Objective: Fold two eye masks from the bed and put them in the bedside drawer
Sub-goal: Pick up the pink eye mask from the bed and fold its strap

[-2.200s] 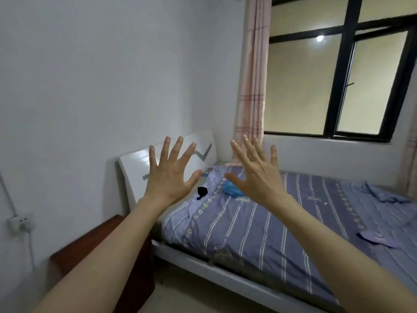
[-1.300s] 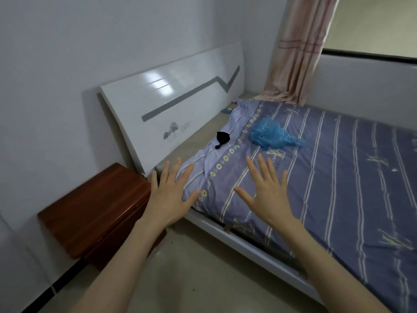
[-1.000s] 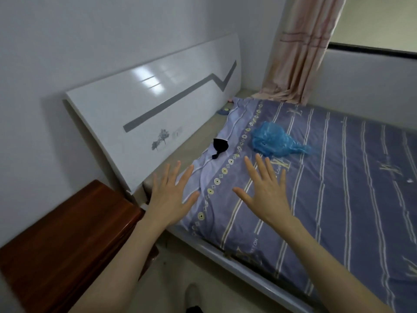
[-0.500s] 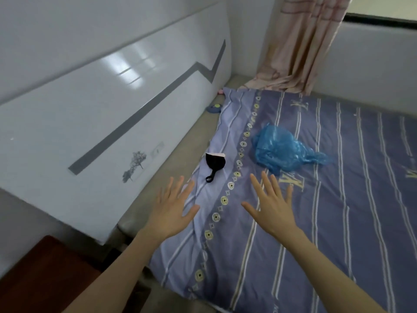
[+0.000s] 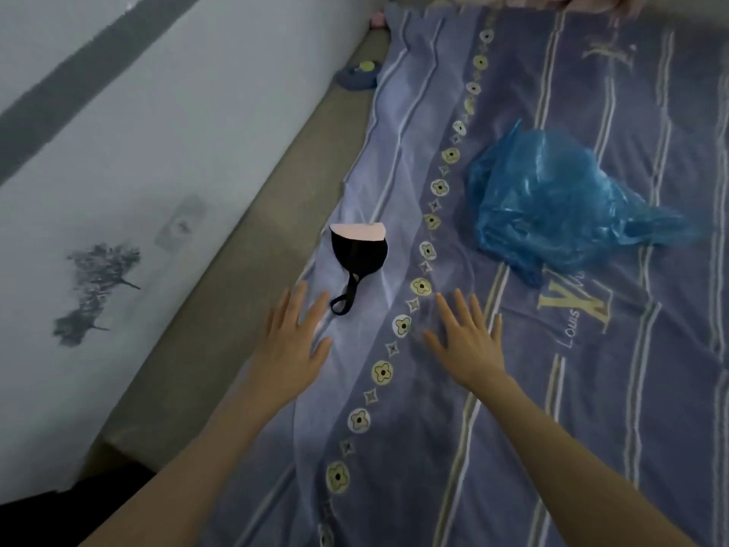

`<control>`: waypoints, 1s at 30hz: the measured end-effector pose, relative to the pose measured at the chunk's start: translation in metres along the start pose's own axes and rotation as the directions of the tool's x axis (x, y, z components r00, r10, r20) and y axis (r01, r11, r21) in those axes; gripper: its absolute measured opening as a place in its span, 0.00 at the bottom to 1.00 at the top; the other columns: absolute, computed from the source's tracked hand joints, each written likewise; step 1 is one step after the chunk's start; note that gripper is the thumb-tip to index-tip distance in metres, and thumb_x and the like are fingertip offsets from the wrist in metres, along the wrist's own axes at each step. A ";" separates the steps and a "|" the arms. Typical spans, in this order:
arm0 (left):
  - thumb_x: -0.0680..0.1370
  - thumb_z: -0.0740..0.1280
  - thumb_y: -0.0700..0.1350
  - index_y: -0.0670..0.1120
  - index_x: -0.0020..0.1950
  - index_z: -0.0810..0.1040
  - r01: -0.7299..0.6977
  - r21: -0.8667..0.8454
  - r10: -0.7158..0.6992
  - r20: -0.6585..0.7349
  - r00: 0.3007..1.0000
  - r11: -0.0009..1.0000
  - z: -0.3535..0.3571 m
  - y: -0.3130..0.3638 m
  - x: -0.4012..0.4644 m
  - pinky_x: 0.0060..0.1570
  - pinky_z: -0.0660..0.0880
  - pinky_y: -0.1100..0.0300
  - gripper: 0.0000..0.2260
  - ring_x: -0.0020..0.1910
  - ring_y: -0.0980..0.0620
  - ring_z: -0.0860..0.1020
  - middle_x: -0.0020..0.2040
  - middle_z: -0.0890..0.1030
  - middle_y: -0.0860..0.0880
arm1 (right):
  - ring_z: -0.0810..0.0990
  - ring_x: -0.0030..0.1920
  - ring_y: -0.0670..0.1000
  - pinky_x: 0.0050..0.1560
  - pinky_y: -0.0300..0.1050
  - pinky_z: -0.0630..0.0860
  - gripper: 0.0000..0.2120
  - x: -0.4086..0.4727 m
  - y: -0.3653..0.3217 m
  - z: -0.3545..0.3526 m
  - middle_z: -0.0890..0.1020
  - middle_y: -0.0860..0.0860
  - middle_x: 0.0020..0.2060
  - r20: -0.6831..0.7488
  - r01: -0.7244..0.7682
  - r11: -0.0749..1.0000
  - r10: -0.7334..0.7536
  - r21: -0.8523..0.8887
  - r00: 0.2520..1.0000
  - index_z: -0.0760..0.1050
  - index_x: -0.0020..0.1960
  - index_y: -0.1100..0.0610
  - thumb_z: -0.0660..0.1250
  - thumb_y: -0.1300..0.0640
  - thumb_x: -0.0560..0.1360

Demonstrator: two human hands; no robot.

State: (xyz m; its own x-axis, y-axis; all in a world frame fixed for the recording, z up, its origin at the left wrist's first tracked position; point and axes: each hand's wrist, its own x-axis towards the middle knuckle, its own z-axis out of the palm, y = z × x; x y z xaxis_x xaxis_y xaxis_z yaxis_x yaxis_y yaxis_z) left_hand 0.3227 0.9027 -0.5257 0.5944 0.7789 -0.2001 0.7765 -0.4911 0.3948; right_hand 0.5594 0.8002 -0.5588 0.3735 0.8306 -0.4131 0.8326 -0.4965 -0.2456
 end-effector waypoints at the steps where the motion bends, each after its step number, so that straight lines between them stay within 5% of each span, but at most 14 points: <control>1: 0.77 0.59 0.49 0.50 0.73 0.50 0.002 -0.002 -0.002 -0.017 1.000 1.000 0.002 0.000 0.019 0.71 0.53 0.42 0.27 0.74 0.39 0.50 0.76 0.50 0.41 | 0.39 0.76 0.55 0.72 0.64 0.39 0.30 0.013 0.004 0.006 0.44 0.51 0.77 -0.010 -0.009 1.000 0.009 0.009 1.000 0.41 0.74 0.45 0.47 0.38 0.76; 6: 0.77 0.61 0.44 0.48 0.73 0.52 -0.035 0.020 0.036 -0.097 0.995 0.999 0.011 0.011 0.111 0.71 0.55 0.40 0.28 0.74 0.39 0.50 0.76 0.52 0.41 | 0.39 0.76 0.54 0.72 0.65 0.38 0.30 0.056 0.023 0.037 0.43 0.50 0.77 -0.027 -0.071 0.997 0.071 0.015 0.997 0.38 0.73 0.43 0.44 0.38 0.76; 10: 0.76 0.61 0.39 0.46 0.69 0.64 -0.116 0.112 0.128 -0.108 0.986 0.987 0.019 0.011 0.153 0.71 0.54 0.43 0.21 0.73 0.43 0.58 0.73 0.63 0.42 | 0.41 0.76 0.53 0.71 0.65 0.38 0.31 0.065 0.034 0.057 0.45 0.51 0.77 -0.015 -0.070 0.996 0.070 -0.046 0.997 0.36 0.73 0.44 0.44 0.37 0.75; 14: 0.74 0.60 0.34 0.42 0.60 0.75 -0.078 -0.038 0.070 -0.186 0.980 0.996 0.015 0.009 0.158 0.62 0.69 0.47 0.16 0.60 0.41 0.75 0.62 0.77 0.40 | 0.40 0.76 0.54 0.70 0.66 0.37 0.32 0.067 0.035 0.061 0.45 0.51 0.77 -0.016 -0.063 0.997 0.062 -0.043 0.998 0.35 0.73 0.44 0.44 0.37 0.75; 18: 0.74 0.62 0.35 0.41 0.59 0.76 -0.104 -0.064 0.087 -0.219 0.972 0.993 0.001 0.016 0.139 0.53 0.76 0.47 0.14 0.54 0.40 0.79 0.58 0.80 0.39 | 0.40 0.76 0.54 0.72 0.66 0.40 0.32 0.063 0.031 0.046 0.44 0.51 0.77 0.091 -0.069 0.998 0.069 -0.009 0.993 0.38 0.74 0.46 0.48 0.40 0.76; 21: 0.74 0.63 0.36 0.42 0.58 0.77 -0.119 -0.100 0.091 -0.250 0.964 0.988 -0.016 0.022 0.114 0.49 0.77 0.51 0.13 0.51 0.42 0.80 0.55 0.82 0.40 | 0.44 0.76 0.55 0.73 0.64 0.45 0.31 0.053 0.014 0.021 0.48 0.52 0.77 0.185 -0.129 0.975 0.095 0.183 0.978 0.45 0.74 0.50 0.53 0.44 0.77; 25: 0.74 0.64 0.37 0.44 0.54 0.80 -0.083 -0.249 0.021 -0.244 0.969 0.965 -0.050 0.027 0.078 0.41 0.69 0.75 0.11 0.42 0.49 0.80 0.48 0.84 0.43 | 0.60 0.73 0.53 0.71 0.48 0.58 0.30 0.022 -0.027 -0.025 0.63 0.54 0.73 -0.031 -0.009 0.790 0.035 0.613 0.999 0.55 0.73 0.53 0.61 0.47 0.75; 27: 0.73 0.65 0.37 0.46 0.52 0.81 -0.076 -0.294 0.008 -0.227 0.974 0.953 -0.070 0.031 0.058 0.37 0.65 0.82 0.10 0.38 0.56 0.77 0.45 0.85 0.43 | 0.60 0.72 0.51 0.67 0.42 0.58 0.32 0.002 -0.049 -0.050 0.63 0.53 0.73 -0.095 0.082 0.739 -0.023 0.669 0.995 0.55 0.73 0.52 0.63 0.46 0.73; 30: 0.73 0.66 0.38 0.46 0.52 0.81 -0.089 -0.325 0.014 -0.226 0.974 0.942 -0.104 0.038 0.021 0.36 0.64 0.83 0.10 0.37 0.61 0.75 0.44 0.85 0.44 | 0.61 0.72 0.51 0.68 0.45 0.61 0.33 -0.029 -0.078 -0.085 0.64 0.51 0.72 -0.099 0.156 0.791 -0.120 0.591 0.988 0.55 0.73 0.53 0.63 0.46 0.73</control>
State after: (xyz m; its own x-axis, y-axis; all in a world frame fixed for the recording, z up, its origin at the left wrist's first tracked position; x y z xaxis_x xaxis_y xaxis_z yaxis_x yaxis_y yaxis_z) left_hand 0.3426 0.9406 -0.4219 0.5423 0.8401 0.0132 0.6104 -0.4048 0.6809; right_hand 0.5178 0.8362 -0.4529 0.3097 0.9051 -0.2914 0.4749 -0.4128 -0.7772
